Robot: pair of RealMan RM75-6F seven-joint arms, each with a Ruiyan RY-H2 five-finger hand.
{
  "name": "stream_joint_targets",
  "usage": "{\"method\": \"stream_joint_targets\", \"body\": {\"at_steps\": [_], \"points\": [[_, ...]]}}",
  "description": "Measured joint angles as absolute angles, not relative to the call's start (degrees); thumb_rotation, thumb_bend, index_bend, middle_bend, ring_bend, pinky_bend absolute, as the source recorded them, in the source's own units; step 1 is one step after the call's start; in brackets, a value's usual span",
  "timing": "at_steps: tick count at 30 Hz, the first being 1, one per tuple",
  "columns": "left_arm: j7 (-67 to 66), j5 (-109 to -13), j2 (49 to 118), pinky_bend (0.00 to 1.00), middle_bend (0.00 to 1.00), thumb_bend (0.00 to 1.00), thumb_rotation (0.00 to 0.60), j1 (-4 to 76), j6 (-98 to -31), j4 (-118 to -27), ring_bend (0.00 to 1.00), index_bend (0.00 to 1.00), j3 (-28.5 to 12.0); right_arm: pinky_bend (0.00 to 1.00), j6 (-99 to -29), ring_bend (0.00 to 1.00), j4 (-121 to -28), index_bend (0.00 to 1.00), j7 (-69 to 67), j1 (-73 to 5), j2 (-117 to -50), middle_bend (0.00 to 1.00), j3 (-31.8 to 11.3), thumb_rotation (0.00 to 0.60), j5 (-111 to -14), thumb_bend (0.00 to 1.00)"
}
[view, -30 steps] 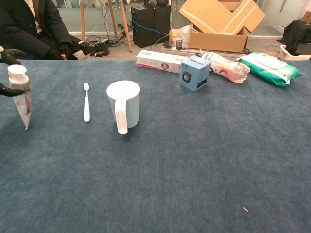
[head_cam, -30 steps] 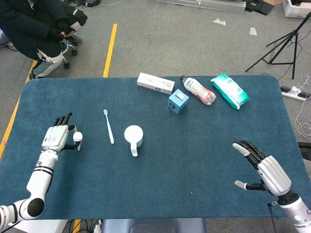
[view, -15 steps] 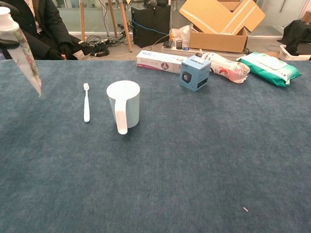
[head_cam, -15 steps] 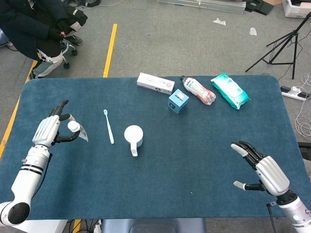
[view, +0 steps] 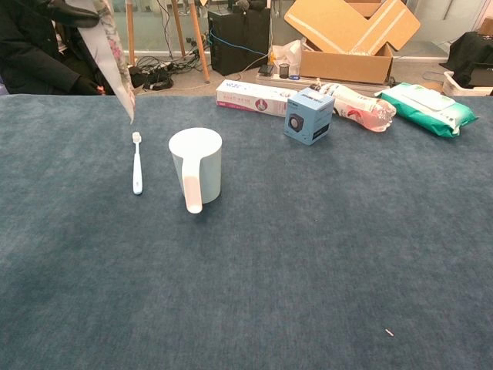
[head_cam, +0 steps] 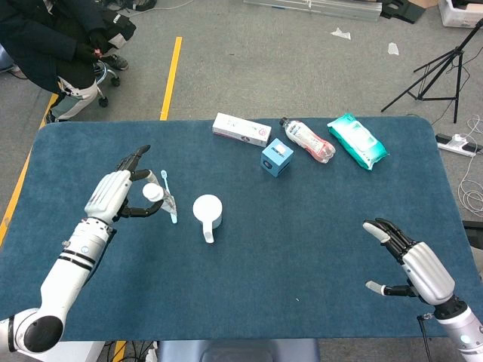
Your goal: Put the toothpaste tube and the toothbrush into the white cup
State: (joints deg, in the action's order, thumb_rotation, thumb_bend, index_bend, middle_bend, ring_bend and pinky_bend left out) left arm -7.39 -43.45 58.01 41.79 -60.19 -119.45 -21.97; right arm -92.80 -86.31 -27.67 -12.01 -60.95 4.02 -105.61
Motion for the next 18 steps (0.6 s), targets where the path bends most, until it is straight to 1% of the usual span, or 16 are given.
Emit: {"method": "stream_joint_targets", "body": {"at_steps": [9,18], "points": [[-10.02,-36.75,61.83,0.0,0.0,0.38,0.6,47.0,-60.96,-119.6,0.0,0.57,-23.24,0.4,-92.85,0.09,-86.02,0.01,-28.32,-12.14,-60.8,0.14,4.27,0.6,-106.07,0.01],[-12.12,-32.39,67.58,0.0,0.0,0.38,0.6,51.28,-61.84,-113.96,0.0,0.57,-23.16,0.4,-92.44,0.09,-85.84,0.01,-28.83,-12.44,-60.75,0.14,4.52,0.6,-106.33,0.01]]}}
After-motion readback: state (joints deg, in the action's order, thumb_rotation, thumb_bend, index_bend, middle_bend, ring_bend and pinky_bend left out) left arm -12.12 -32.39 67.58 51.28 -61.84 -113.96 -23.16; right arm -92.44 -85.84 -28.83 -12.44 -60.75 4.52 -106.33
